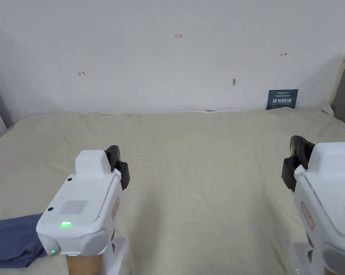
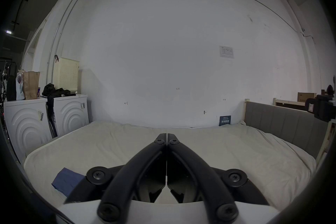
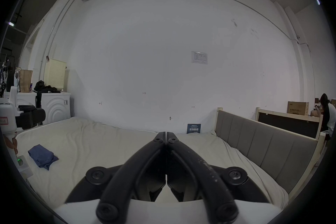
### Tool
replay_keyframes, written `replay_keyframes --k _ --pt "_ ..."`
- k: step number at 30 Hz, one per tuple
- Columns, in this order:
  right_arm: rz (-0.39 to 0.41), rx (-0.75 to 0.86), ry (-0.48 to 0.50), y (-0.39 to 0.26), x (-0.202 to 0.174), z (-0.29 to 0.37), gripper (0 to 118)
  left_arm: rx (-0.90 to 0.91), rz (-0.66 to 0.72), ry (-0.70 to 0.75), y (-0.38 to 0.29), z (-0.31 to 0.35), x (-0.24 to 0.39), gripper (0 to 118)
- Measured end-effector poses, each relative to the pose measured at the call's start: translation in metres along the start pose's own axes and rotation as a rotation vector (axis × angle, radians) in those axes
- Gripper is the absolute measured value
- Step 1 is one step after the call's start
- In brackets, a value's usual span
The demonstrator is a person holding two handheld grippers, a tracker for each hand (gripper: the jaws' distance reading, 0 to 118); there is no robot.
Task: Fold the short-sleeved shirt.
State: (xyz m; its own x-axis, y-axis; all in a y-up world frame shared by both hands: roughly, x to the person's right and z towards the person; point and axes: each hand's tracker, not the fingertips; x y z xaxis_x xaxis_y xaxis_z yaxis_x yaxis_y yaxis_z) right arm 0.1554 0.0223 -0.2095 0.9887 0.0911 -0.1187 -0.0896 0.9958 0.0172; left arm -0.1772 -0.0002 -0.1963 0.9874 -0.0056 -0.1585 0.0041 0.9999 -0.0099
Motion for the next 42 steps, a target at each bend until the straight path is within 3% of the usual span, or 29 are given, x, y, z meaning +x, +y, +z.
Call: replay_keyframes --k 42 --pt "0.013 -0.003 0.004 0.0 -0.003 0.0 2 -0.029 -0.003 -0.012 -0.007 -0.001 -0.002 0"
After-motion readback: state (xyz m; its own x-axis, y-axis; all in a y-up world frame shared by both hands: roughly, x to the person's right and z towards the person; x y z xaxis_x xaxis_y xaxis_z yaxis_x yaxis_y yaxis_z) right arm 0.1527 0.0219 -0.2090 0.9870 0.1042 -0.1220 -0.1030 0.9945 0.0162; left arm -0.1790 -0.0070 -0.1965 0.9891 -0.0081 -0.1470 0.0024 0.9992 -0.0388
